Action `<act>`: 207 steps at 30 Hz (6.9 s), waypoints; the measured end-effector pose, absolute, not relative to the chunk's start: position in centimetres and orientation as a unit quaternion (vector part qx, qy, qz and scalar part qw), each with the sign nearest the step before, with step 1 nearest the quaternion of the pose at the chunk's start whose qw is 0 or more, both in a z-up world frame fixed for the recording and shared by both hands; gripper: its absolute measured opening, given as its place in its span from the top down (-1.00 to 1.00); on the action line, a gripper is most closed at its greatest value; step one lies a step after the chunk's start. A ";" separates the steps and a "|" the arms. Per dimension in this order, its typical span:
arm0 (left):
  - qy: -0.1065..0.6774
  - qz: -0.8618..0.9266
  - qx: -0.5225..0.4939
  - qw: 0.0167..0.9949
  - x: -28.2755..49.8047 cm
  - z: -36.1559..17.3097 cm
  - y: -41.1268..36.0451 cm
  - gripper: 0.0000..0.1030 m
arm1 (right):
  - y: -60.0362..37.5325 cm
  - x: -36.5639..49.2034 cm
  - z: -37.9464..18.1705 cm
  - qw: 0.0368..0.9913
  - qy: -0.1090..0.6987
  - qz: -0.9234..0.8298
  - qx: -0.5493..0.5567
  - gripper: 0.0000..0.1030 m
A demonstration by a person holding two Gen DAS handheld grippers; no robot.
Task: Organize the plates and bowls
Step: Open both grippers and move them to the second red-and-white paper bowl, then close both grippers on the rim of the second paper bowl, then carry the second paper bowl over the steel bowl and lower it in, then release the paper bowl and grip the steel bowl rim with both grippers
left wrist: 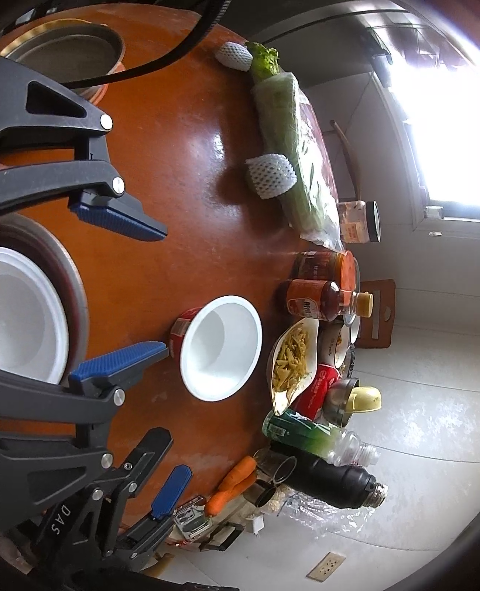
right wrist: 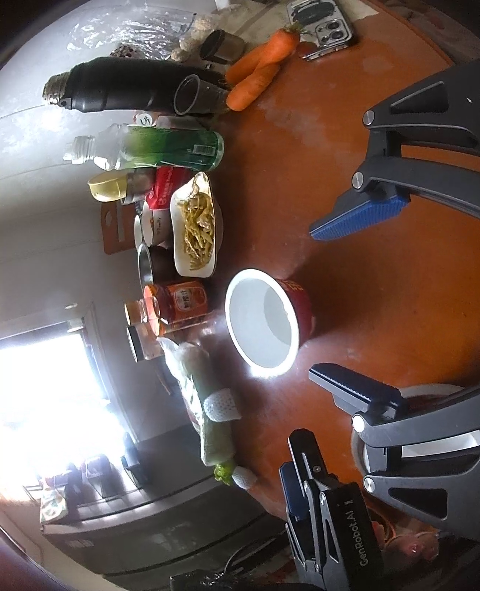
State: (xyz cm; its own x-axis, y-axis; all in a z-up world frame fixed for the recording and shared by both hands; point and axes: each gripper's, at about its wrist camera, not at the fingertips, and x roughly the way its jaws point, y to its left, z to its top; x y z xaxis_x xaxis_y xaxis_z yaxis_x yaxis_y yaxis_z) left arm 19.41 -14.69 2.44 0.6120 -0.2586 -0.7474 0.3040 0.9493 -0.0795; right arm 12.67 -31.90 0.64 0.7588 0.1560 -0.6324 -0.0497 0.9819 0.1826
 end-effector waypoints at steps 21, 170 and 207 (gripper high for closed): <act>0.444 -0.152 0.015 0.883 25.7 1.0 -16.4 -0.14 | -32.7 19.1 -0.9 0.921 0.376 0.061 0.082 -0.39; 0.450 -0.172 0.003 0.877 9.1 3.0 -10.7 0.08 | -22.0 2.7 2.7 0.915 0.364 0.174 -0.014 0.21; 0.465 -0.161 0.009 0.871 9.6 1.4 -10.8 0.08 | -21.4 3.4 0.9 0.906 0.389 0.166 -0.026 0.20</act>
State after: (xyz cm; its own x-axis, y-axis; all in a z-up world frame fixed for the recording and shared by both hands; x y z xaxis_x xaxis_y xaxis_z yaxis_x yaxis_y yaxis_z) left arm 9.57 -10.76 1.36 0.5158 -0.2720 -0.8124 0.2894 0.9478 -0.1336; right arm 3.36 -21.39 0.90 0.6425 0.2800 -0.7133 -0.3208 0.9436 0.0814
